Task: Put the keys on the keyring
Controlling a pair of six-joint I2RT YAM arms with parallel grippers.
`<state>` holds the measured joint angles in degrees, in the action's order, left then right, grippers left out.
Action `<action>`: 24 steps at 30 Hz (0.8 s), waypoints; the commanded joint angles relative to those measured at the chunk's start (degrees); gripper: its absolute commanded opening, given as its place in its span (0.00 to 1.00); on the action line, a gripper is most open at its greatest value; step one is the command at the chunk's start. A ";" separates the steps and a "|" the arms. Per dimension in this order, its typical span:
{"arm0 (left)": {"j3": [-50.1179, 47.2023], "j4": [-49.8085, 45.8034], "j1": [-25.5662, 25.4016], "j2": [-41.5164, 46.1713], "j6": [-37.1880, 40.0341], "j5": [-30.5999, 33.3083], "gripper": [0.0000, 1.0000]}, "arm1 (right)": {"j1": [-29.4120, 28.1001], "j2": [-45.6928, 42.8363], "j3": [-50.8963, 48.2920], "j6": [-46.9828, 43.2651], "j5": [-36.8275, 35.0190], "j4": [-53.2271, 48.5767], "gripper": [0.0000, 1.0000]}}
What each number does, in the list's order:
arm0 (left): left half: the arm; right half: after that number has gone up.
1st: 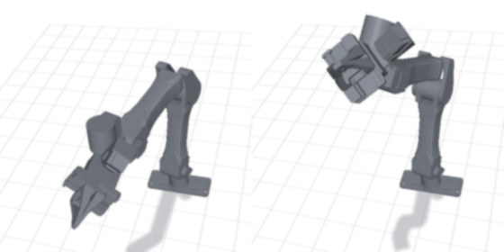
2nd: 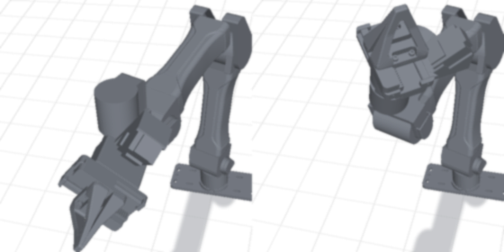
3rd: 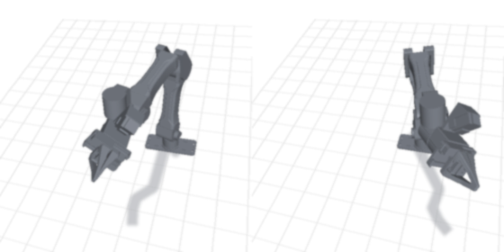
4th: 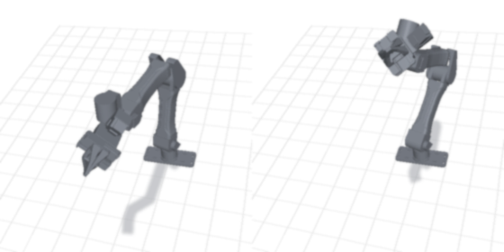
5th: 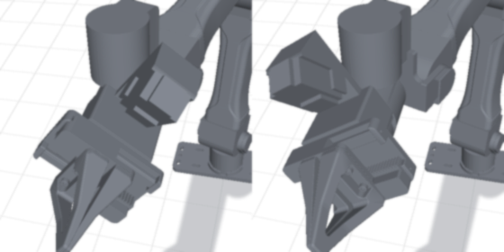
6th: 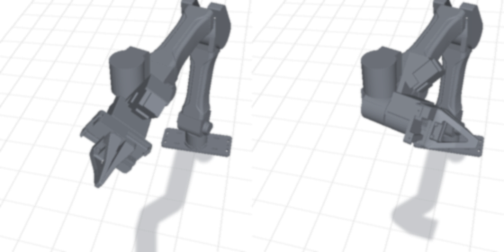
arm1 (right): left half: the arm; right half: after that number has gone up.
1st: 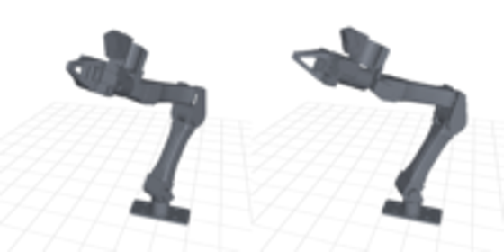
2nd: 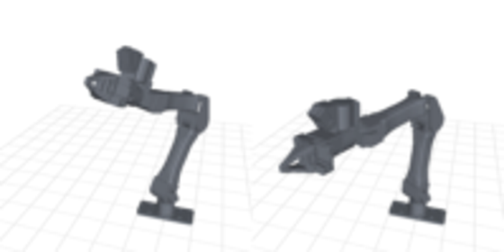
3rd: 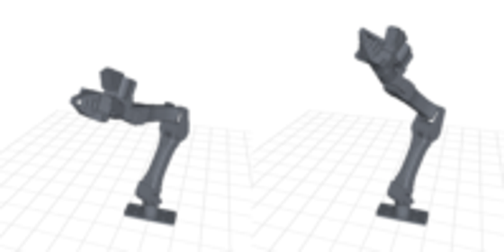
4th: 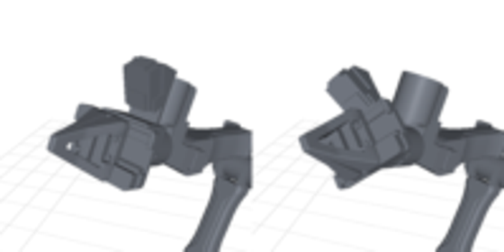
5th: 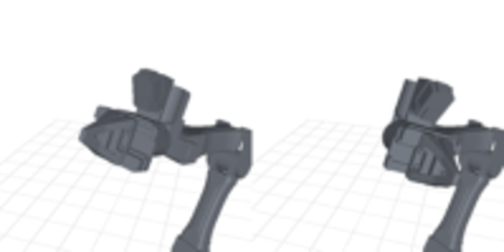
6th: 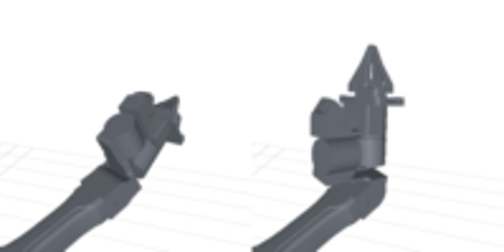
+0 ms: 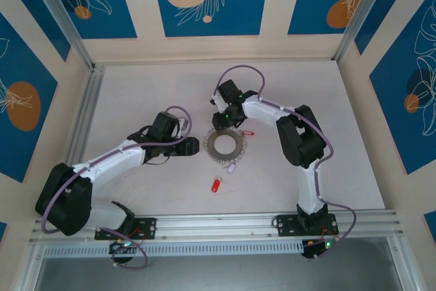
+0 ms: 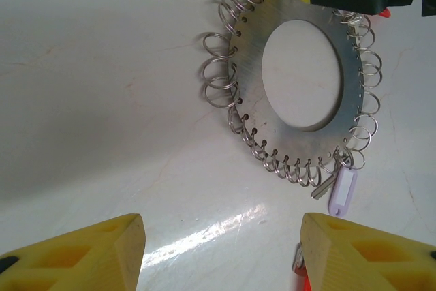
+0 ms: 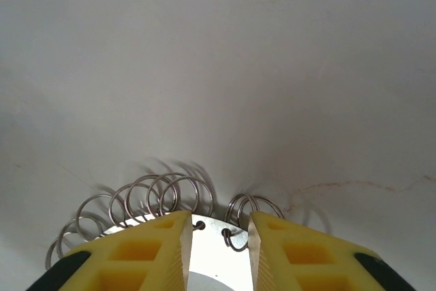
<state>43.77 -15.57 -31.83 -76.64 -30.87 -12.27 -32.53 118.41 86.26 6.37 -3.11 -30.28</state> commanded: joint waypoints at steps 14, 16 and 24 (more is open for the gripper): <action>-1.13 2.21 1.47 0.18 2.13 -1.75 0.63 | -1.13 3.67 3.07 -0.53 -2.70 -4.61 0.39; -1.14 2.21 1.47 0.11 2.17 -1.70 0.62 | -1.37 3.84 2.90 -0.48 -2.52 -4.61 0.36; -1.36 1.71 1.58 0.42 2.46 -1.12 0.62 | -2.05 3.38 2.39 -0.51 -2.89 -4.52 0.25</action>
<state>43.20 -14.13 -31.11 -76.64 -29.43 -12.67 -34.20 121.32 88.09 5.91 -5.89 -33.12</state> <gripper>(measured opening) 0.626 0.262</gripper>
